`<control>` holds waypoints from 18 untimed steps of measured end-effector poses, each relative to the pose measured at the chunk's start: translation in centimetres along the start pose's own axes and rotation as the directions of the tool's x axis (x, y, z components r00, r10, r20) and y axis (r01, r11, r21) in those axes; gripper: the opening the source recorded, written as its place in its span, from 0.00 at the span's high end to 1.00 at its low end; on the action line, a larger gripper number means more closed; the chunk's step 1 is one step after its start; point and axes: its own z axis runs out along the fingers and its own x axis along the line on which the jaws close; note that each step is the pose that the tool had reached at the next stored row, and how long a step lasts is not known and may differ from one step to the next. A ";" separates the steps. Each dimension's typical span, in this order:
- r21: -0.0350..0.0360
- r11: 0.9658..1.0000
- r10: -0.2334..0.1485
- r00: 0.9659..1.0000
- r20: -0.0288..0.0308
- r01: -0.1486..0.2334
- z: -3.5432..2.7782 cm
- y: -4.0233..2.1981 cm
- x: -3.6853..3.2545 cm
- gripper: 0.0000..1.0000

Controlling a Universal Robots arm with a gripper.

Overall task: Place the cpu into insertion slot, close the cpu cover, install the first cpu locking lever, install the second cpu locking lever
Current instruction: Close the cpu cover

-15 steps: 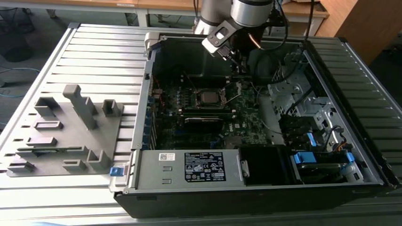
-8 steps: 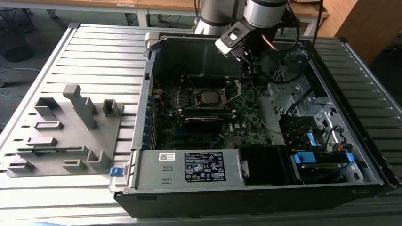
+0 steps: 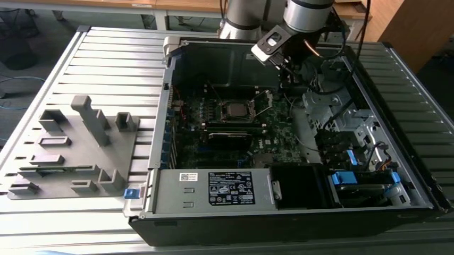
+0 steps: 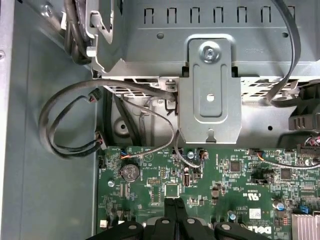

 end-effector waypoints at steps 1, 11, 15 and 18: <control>0.000 1.000 0.000 1.000 0.000 0.000 0.10 0.00 -0.01 0.89; 0.000 1.000 0.000 1.000 0.000 0.000 1.88 -0.02 -0.06 0.89; 0.000 1.000 0.000 1.000 0.000 0.000 2.25 -0.01 -0.07 0.89; 0.000 1.000 0.000 1.000 0.000 0.000 2.42 -0.01 -0.08 0.89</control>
